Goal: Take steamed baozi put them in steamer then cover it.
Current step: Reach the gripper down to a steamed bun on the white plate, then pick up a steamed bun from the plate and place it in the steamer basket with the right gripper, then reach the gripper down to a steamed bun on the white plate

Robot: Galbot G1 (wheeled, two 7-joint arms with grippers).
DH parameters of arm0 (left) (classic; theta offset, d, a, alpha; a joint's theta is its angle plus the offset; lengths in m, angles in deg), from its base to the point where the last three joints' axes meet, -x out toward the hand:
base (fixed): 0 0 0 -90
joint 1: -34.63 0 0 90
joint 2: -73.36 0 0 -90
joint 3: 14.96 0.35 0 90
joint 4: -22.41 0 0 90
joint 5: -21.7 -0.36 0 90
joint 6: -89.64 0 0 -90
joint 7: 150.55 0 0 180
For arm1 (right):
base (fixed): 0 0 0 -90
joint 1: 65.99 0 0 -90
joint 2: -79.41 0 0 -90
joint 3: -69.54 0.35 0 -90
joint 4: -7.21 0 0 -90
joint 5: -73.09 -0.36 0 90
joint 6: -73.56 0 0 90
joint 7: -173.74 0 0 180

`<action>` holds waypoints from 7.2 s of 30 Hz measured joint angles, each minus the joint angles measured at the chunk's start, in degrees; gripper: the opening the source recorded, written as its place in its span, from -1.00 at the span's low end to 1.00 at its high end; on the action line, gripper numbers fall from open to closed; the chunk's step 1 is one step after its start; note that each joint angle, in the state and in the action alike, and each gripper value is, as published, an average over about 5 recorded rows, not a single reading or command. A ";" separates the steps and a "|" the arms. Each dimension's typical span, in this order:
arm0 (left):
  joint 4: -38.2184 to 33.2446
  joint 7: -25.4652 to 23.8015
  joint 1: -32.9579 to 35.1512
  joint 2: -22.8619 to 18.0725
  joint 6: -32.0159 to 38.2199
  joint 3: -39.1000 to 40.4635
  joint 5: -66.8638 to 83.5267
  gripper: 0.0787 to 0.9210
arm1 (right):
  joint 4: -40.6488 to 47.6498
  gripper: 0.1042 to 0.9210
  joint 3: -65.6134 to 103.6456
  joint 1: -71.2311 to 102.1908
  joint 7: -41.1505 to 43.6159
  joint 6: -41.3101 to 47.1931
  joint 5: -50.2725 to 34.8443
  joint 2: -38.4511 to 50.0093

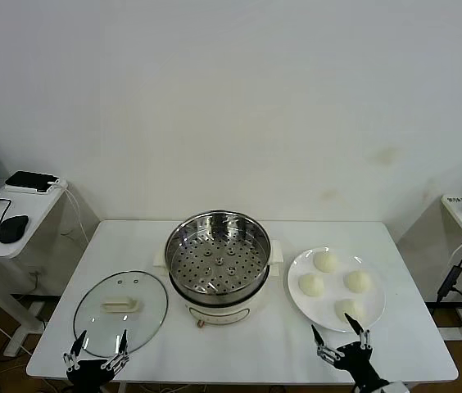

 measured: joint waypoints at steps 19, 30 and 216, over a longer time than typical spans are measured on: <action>-0.24 -3.22 -2.29 -0.84 -0.98 -1.11 -4.82 0.77 | 12.07 0.76 -2.11 -24.58 15.40 5.63 23.20 16.41; -0.82 -3.48 -2.35 -1.37 -1.03 -1.93 -5.87 0.77 | 24.17 0.76 -16.16 -45.92 36.06 4.87 28.26 27.04; -6.85 -4.86 -4.97 2.97 -3.66 -6.52 0.24 0.77 | 27.69 0.76 -101.20 -127.07 44.56 16.31 -4.19 23.02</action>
